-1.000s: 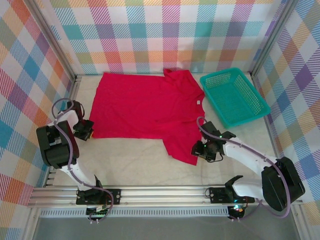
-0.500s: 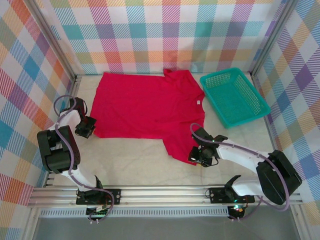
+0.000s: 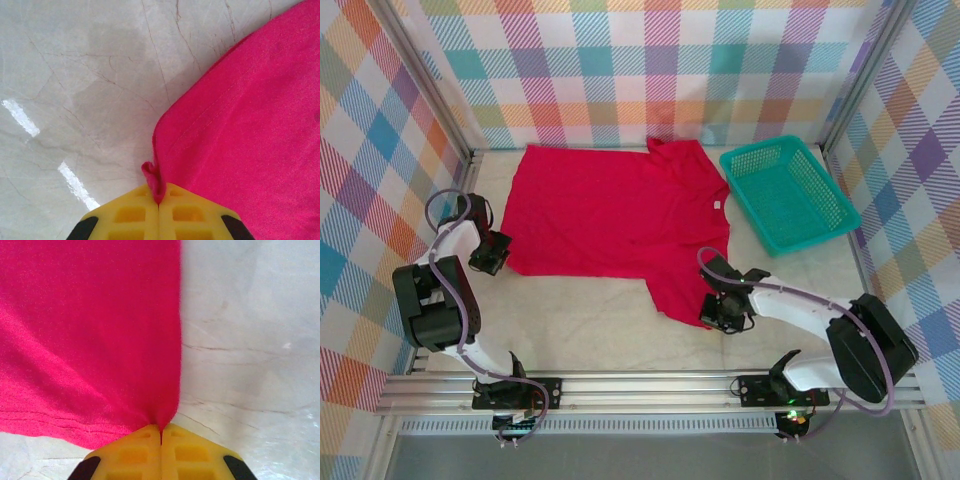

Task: Fold the inside-out t-shirt

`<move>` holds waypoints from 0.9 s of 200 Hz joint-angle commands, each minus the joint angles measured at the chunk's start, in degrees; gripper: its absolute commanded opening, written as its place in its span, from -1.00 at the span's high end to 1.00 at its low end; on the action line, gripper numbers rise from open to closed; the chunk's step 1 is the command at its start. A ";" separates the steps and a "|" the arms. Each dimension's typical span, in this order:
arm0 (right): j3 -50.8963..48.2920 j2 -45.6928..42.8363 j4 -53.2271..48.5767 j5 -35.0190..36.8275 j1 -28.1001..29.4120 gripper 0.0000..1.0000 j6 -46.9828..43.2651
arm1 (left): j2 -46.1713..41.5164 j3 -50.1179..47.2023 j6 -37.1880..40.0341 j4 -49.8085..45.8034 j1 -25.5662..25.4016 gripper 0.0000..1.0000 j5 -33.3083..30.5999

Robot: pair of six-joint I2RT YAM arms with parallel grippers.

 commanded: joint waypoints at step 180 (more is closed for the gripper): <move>70.70 -11.94 -8.36 18.28 -0.40 1.00 -31.51 | -18.72 50.27 -0.48 -10.19 3.88 1.00 13.62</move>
